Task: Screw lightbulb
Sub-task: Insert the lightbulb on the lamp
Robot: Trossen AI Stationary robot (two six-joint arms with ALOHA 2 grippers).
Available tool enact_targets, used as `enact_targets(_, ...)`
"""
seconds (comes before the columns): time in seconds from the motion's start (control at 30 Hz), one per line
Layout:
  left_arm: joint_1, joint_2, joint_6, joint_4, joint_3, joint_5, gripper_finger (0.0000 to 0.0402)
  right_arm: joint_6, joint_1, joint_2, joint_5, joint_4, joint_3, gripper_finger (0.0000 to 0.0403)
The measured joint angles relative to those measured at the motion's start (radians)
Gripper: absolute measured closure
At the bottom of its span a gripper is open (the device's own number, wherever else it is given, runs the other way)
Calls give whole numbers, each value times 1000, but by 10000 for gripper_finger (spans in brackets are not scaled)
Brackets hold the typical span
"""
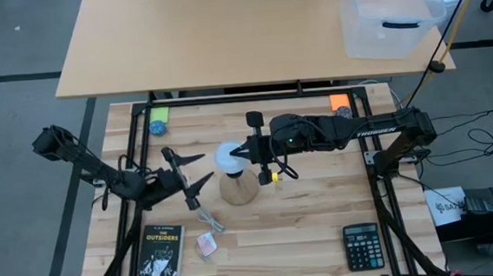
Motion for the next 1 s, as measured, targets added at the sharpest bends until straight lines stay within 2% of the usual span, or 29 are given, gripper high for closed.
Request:
enact_targets(0.33,105,0,-31,18,0,124,138,-1,0,-1,1,-5,0,403)
enact_targets(0.53,133,0,-61,-2,1,135,138,-1,-1,-2,7,-12,0,403)
enact_targets(0.73,133,-1,-63,-12,2,106,138,1,1,-1,7,-12,1,403)
enact_targets(1.0,135,1,-61,-49,1,-2,138,1,23,0,-4,-7,1,403)
